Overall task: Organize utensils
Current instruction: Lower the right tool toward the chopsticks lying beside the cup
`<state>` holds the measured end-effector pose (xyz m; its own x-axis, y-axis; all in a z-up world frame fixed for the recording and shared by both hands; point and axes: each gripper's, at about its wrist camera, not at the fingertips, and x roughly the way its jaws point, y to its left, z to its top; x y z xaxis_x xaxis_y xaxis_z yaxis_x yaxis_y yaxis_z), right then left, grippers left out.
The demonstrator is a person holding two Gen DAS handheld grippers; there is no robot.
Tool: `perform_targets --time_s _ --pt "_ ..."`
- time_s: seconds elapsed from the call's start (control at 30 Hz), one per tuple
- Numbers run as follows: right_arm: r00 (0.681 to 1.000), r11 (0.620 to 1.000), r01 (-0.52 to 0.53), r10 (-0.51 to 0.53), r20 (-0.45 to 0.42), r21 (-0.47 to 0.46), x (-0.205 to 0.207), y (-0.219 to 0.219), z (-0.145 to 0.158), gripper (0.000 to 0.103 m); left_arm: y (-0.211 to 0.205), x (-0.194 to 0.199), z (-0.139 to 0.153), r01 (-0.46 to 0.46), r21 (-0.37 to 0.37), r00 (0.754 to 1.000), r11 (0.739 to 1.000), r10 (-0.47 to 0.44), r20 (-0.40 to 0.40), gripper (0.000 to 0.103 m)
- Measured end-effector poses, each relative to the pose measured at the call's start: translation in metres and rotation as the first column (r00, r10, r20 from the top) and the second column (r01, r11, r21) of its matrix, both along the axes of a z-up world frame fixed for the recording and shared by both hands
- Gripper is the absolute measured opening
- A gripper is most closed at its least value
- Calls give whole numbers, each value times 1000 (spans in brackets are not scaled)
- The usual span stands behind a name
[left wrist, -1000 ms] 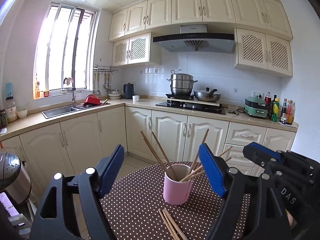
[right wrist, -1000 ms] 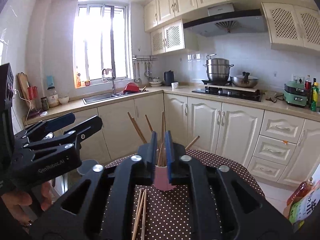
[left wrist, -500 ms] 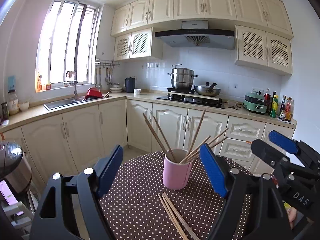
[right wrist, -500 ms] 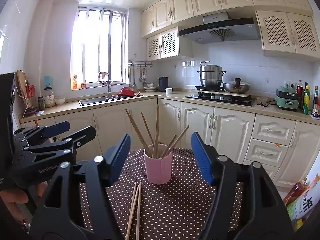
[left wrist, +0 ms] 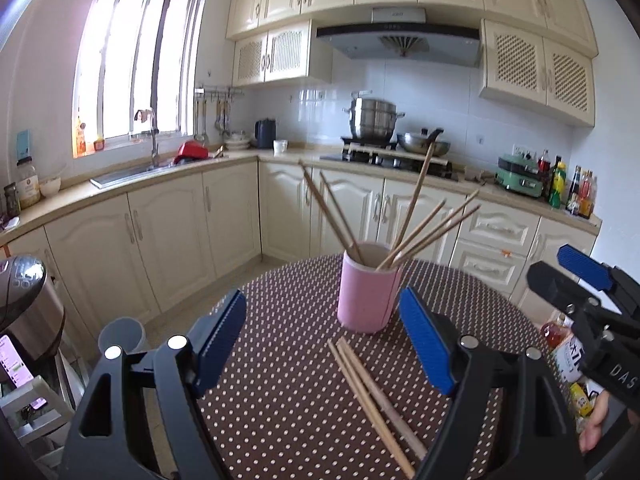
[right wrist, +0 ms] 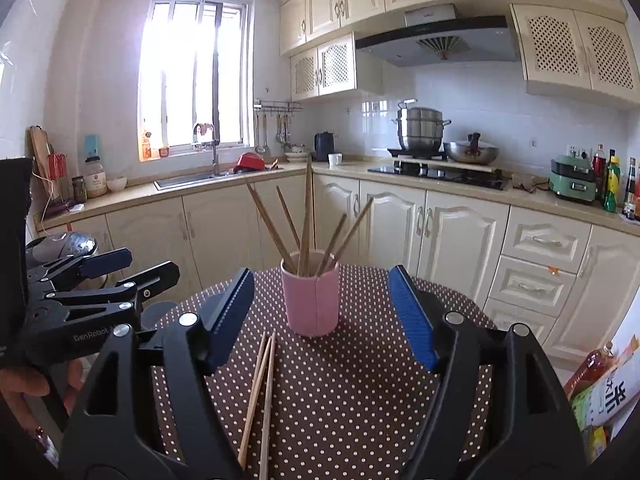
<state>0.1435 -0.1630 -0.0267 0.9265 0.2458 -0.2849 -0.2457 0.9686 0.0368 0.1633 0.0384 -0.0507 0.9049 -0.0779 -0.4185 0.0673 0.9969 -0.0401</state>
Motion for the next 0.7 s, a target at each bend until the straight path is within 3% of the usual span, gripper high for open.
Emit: perform_targets --time_s 0.17,0.33,0.6,0.7 --pt "998 1000 -6 5 -56 -21 7 0 -23 69 5 23 -32 -1 -31 989 1000 -3 -147 78" --pt "990 999 -18 13 -137 -37 19 1 -50 69 3 48 -72 0 -38 959 999 -11 -285 78" --pt "970 999 -7 -2 -242 -37 39 -4 -85 69 -25 74 -118 39 9 914 999 -32 -404 78" --pt "964 1000 -4 -4 -265 -28 44 -7 -94 69 -35 83 -133 47 58 897 997 -17 -441 78"
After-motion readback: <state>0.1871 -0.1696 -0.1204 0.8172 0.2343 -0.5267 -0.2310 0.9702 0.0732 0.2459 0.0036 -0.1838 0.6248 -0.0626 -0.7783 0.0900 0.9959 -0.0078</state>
